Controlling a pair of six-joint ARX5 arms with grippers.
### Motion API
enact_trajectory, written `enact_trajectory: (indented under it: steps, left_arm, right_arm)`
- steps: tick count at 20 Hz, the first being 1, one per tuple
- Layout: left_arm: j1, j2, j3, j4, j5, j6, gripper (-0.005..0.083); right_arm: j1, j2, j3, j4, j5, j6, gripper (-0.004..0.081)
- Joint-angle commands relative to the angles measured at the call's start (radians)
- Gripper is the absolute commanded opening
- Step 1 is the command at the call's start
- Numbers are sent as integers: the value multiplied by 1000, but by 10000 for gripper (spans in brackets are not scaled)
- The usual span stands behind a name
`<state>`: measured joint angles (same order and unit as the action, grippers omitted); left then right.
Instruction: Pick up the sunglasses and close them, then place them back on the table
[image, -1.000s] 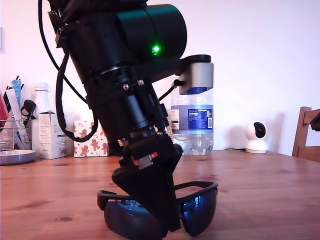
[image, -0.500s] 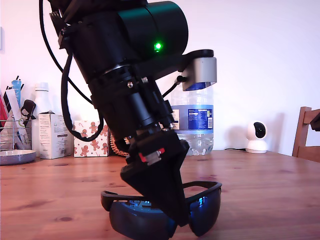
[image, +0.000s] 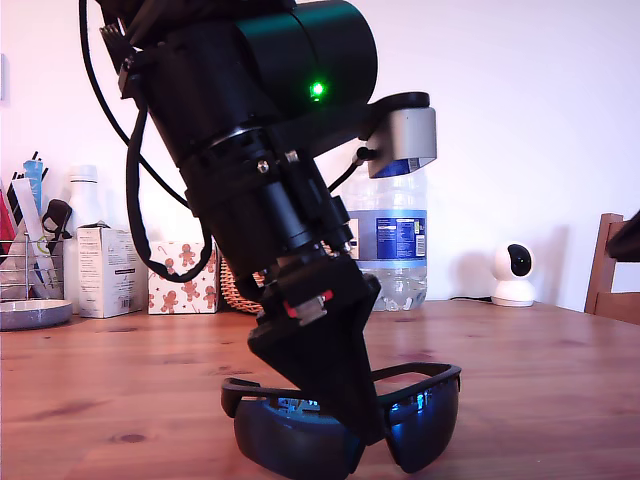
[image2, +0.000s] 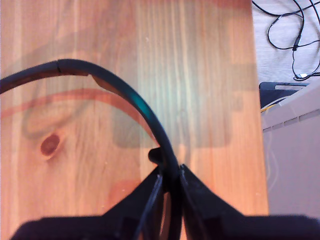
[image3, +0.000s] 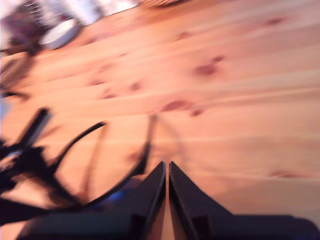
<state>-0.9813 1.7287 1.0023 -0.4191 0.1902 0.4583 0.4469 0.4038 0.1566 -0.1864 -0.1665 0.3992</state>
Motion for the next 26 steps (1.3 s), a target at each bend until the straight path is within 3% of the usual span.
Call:
enact_trajectory:
  steps: [1, 5, 12, 14, 18, 22, 26]
  left_arm:
    - [-3, -35, 1, -3, 2, 15, -24]
    - [-3, -124, 0, -43, 3, 15, -24]
    - [-3, -238, -34, -63, 36, 13, -24]
    - [-3, -287, -89, -24, 38, 6, -24]
    - [-3, -416, -243, 143, 38, -37, -24]
    - [-23, -519, -383, 306, 28, -104, -24]
    - [-74, -566, -485, 412, -18, -138, -24]
  right_arm:
    - [4, 6, 3, 16, -32, 29, -12]
    - [-3, 6, 27, 18, -120, 96, -12]
    - [-80, 17, 86, 29, -376, 253, -12]
    - [-115, 48, 87, 60, -454, 286, 29]
    - [-170, 166, 87, 135, -605, 327, 92]
    - [-203, 335, 88, 301, -766, 401, 180]
    - [-217, 521, 140, 404, -863, 430, 213]
